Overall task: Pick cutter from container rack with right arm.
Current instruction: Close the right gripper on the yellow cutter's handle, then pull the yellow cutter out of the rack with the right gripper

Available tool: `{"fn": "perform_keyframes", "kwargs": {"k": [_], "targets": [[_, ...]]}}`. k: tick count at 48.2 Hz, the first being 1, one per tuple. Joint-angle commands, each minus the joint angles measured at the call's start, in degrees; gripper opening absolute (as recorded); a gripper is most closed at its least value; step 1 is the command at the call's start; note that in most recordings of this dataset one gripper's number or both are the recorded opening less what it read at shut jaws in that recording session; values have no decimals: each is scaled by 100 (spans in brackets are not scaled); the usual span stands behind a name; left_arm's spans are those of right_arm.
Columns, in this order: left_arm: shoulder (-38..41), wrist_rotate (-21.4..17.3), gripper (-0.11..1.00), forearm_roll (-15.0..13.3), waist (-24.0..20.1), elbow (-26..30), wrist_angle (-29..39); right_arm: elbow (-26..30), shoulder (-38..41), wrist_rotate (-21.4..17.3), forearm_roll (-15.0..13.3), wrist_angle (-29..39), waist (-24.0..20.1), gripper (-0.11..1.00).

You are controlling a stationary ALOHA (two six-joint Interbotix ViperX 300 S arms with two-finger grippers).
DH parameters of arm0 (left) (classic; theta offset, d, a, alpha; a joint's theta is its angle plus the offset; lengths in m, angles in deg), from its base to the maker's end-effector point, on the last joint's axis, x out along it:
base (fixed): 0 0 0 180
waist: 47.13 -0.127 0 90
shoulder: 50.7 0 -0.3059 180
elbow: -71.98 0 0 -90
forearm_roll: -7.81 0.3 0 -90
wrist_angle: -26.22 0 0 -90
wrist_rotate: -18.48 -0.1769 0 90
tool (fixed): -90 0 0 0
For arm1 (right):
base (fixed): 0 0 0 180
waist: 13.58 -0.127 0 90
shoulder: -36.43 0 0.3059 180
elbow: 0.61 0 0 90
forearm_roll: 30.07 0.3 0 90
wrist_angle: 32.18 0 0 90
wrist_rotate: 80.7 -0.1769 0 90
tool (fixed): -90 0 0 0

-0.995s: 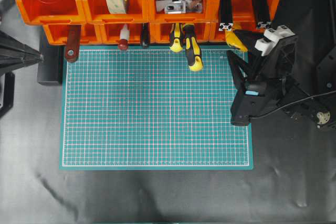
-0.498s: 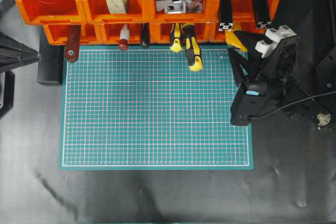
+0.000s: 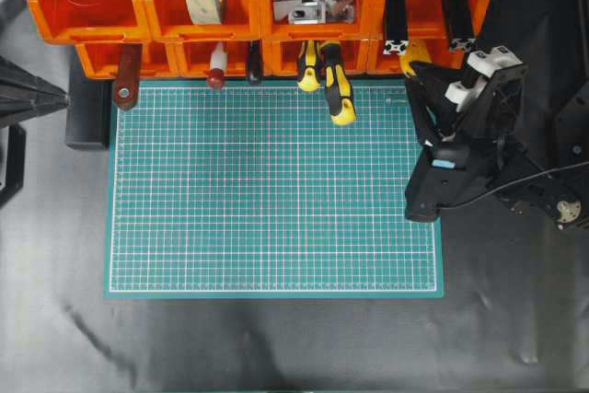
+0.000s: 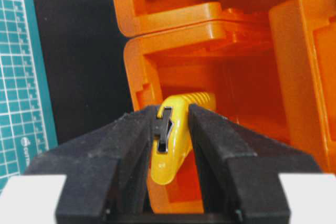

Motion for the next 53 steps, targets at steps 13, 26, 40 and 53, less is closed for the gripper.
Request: {"fn": "perform_keyframes", "kwargs": {"k": [13, 26, 40, 53], "targets": [[-35, 18, 1, 9, -9, 149, 35, 562, -123, 44, 220, 800, -729, 21], [-44, -9, 1, 18, -53, 149, 193, 1274, -79, 202, 220, 1617, -1354, 20], [-105, 0, 1, 18, -88, 158, 272, 2303, 360, 984, 220, 2004, -1802, 18], [-132, 0, 1, 9, -88, 167, 272, 3085, 773, 1433, 237, 1925, -1925, -1]]}}
